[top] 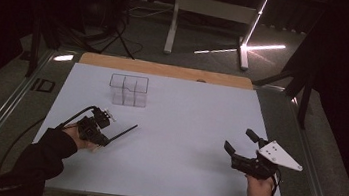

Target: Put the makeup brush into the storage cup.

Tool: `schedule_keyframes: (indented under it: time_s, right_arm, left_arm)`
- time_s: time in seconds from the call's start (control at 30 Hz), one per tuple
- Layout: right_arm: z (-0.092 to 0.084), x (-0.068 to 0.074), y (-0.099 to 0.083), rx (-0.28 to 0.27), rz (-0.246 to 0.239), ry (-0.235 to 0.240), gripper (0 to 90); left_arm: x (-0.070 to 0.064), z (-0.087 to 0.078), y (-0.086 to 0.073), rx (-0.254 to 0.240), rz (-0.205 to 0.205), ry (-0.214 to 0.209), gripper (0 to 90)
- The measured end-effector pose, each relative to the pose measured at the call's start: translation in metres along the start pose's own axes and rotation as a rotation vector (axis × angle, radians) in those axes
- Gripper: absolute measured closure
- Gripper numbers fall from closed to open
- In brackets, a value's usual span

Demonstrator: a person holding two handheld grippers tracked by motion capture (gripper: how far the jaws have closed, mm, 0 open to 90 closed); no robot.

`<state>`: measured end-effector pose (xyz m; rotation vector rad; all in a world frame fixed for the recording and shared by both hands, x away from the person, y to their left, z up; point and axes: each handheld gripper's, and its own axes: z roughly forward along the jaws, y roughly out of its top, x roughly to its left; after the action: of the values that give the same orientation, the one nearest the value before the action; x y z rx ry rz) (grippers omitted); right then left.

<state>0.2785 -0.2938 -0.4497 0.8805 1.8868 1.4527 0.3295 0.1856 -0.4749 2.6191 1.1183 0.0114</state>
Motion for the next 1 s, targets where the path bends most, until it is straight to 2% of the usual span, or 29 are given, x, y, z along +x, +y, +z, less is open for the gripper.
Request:
schedule_keyframes:
  time_s: [0.03,0.1,0.17,0.23,0.47,0.63,0.87,1.0]
  right_arm:
    - [0.000,0.000,0.000,0.002,-0.002,-0.001,13.5]
    - [0.001,0.000,0.000,0.003,-0.004,0.000,13.5]
    - [0.001,0.000,0.000,0.003,-0.004,-0.001,13.5]
    - [0.001,0.001,0.000,0.004,-0.005,0.001,13.5]
    - [0.001,0.001,-0.001,-0.002,-0.003,-0.004,13.4]
    - [0.004,0.003,-0.002,0.015,-0.011,0.006,13.4]
    - [0.004,0.005,-0.002,0.015,-0.018,0.012,13.4]
    - [0.005,0.005,-0.001,0.019,-0.023,0.016,13.4]
  left_arm:
    - [0.000,-0.002,0.002,-0.005,-0.003,-0.010,84.0]
    - [-0.003,-0.005,0.006,0.005,0.021,0.003,84.0]
    - [-0.004,-0.008,0.010,0.002,0.030,-0.015,84.0]
    - [-0.006,-0.011,0.014,0.008,0.053,-0.014,84.0]
    - [-0.013,-0.017,0.030,0.000,0.090,-0.036,83.9]
    - [-0.022,-0.021,0.043,0.016,0.140,-0.037,84.0]
    - [-0.031,-0.025,0.059,0.033,0.208,-0.060,84.0]
    - [-0.034,-0.026,0.068,0.032,0.216,-0.063,84.0]
